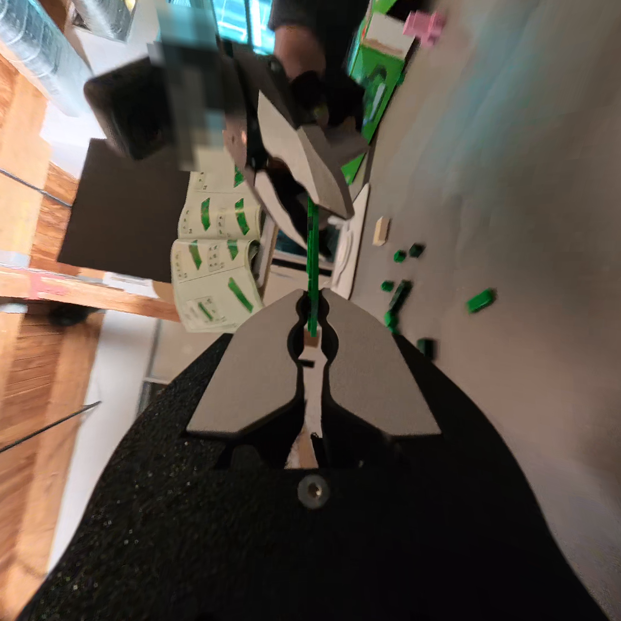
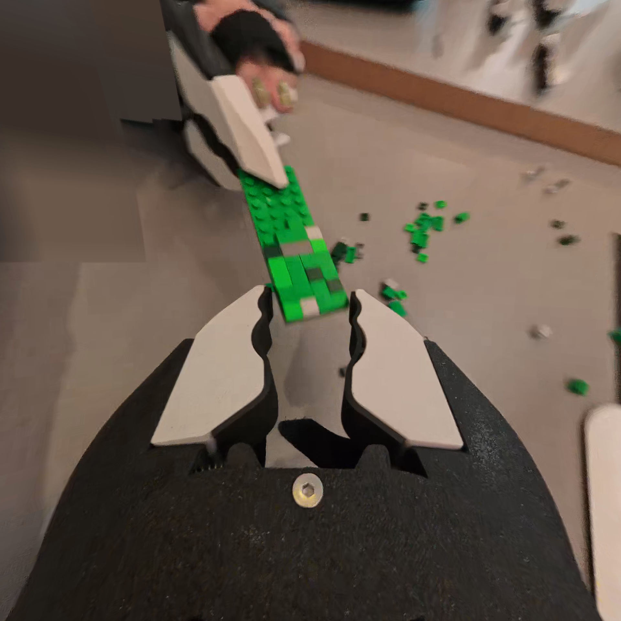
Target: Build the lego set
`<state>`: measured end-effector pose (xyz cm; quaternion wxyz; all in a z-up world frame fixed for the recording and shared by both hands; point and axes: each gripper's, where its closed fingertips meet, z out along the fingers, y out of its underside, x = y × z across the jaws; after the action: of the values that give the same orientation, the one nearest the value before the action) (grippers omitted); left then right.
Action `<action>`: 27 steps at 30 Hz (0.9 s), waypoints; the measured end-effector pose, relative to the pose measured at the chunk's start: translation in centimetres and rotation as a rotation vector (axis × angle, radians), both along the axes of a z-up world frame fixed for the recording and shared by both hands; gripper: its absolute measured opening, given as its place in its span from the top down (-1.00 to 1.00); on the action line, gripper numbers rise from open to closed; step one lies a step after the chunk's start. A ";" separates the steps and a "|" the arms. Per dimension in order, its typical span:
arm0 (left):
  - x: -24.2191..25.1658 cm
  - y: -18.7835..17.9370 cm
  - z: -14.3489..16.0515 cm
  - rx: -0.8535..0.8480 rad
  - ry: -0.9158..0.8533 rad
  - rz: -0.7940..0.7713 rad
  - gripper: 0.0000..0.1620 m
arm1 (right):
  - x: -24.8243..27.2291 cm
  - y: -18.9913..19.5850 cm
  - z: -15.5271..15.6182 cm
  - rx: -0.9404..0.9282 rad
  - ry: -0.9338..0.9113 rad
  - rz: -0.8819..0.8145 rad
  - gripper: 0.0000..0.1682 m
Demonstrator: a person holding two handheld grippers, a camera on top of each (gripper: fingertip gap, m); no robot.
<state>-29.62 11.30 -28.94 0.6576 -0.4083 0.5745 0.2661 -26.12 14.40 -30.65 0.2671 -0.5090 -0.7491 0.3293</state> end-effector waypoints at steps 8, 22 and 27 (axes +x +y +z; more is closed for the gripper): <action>-7.1 2.6 -0.3 0.087 0.129 0.271 0.96 | 1.1 -1.6 -5.8 -0.071 -0.067 -0.596 0.73; -6.8 2.9 -1.1 0.086 0.158 0.278 0.96 | -2.3 -3.2 -8.6 0.087 -0.182 -0.671 0.72; -6.0 2.8 -1.3 0.083 0.166 0.250 0.96 | -0.9 -2.4 -8.1 0.131 -0.180 -0.686 0.77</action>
<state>-35.62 14.07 -30.22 0.5859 -0.4257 0.5599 0.4025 -27.04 12.02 -38.71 0.3271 -0.7394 -0.5750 0.1255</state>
